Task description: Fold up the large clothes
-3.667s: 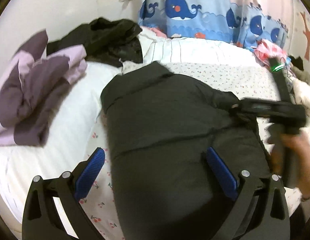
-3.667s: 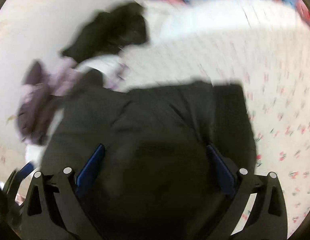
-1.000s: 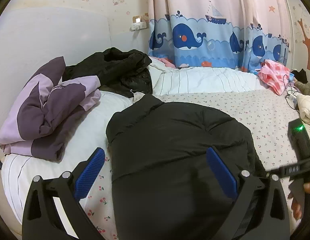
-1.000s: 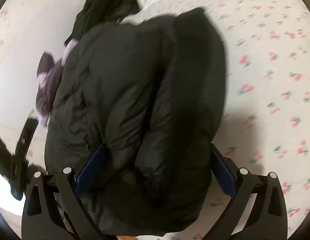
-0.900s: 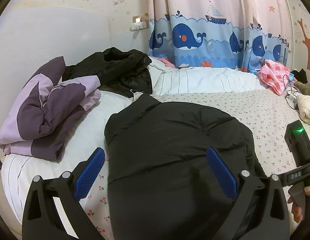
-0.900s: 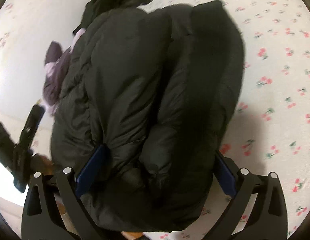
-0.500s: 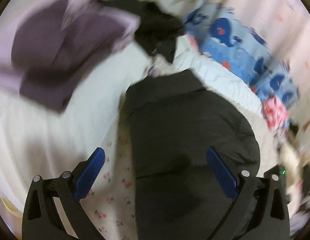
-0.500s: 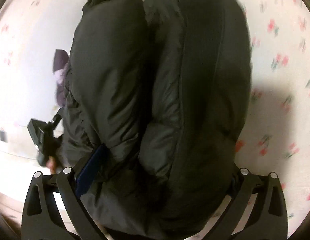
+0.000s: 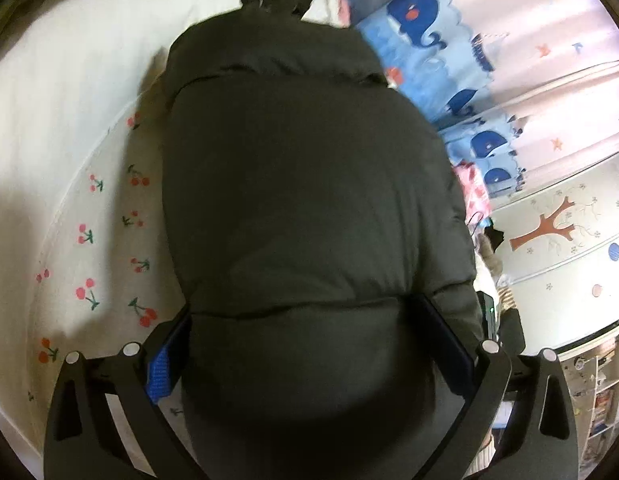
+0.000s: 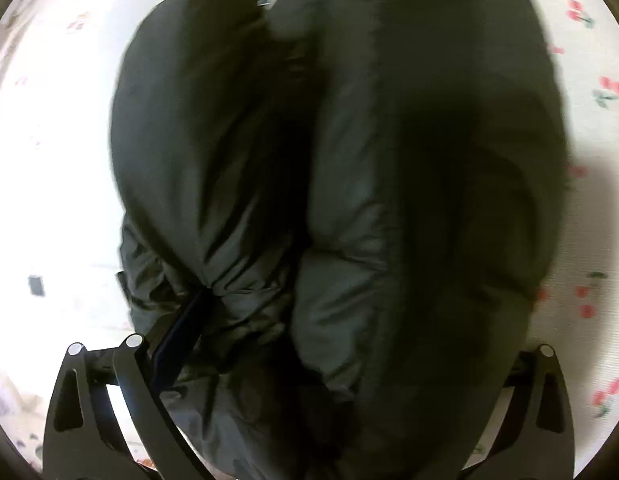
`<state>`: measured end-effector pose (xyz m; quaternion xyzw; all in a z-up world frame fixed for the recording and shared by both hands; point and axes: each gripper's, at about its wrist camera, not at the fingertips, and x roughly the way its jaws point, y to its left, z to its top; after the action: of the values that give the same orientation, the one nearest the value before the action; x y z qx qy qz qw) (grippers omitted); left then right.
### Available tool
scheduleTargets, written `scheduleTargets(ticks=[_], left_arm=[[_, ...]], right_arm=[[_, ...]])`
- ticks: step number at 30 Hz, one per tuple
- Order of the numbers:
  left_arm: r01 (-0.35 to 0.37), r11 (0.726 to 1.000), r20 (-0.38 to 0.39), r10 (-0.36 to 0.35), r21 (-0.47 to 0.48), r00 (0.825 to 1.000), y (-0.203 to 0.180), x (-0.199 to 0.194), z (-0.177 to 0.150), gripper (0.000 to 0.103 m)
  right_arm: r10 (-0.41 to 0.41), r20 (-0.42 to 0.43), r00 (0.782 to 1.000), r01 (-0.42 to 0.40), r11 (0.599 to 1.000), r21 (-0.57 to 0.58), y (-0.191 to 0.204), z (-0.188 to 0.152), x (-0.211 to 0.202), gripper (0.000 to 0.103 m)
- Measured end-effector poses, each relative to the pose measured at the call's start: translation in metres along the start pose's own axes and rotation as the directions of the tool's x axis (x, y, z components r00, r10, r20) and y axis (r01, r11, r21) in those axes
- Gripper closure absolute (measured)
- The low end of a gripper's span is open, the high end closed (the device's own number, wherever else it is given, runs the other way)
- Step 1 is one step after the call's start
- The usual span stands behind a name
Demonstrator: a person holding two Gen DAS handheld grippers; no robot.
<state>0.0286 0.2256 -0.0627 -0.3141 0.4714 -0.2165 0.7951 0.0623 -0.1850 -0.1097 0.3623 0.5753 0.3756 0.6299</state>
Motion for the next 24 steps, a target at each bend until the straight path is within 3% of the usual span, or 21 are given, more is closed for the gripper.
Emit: scheduleTargets(ticks=[3, 6, 10, 12, 14, 18, 21, 24], left_arm=[[-0.060, 0.995, 0.004, 0.060, 0.073, 0.998, -0.022, 0.001, -0.008, 0.006], [-0.102, 0.994, -0.017, 0.103, 0.045, 0.995, -0.016, 0.003, 0.001, 0.006], [-0.038, 0.999, -0.032, 0.038, -0.005, 0.999, -0.008, 0.010, 0.001, 0.006], [0.008, 0.999, -0.003, -0.008, 0.035, 1.000, -0.028, 0.002, 0.001, 0.006], [0.055, 0.994, 0.026, -0.058, 0.096, 0.998, -0.065, -0.004, 0.001, 0.006], [0.141, 0.964, 0.059, -0.158, 0.226, 0.986, -0.154, -0.012, 0.007, 0.006], [0.217, 0.925, 0.085, -0.254, 0.311, 0.963, -0.227, -0.013, 0.012, 0.006], [0.318, 0.889, 0.078, -0.361, 0.329, 0.929, -0.292, 0.002, 0.012, 0.006]], right_arm=[[-0.043, -0.002, 0.999, 0.042, 0.998, -0.036, 0.005, 0.001, -0.003, 0.006], [-0.136, 0.044, 0.990, 0.135, 0.991, 0.017, -0.010, 0.007, -0.010, 0.006], [0.042, -0.007, 0.999, -0.042, 0.998, 0.053, -0.013, 0.009, 0.012, 0.006], [0.160, -0.035, 0.986, -0.160, 0.987, 0.004, 0.008, 0.009, 0.017, 0.006], [0.219, -0.031, 0.975, -0.221, 0.972, -0.079, 0.035, 0.007, 0.003, 0.006], [0.325, 0.049, 0.945, -0.308, 0.928, -0.211, 0.080, 0.002, -0.068, 0.006], [0.328, 0.117, 0.938, -0.285, 0.916, -0.283, 0.108, 0.000, -0.138, 0.006], [0.282, 0.188, 0.941, -0.209, 0.920, -0.332, 0.129, -0.005, -0.215, 0.006]])
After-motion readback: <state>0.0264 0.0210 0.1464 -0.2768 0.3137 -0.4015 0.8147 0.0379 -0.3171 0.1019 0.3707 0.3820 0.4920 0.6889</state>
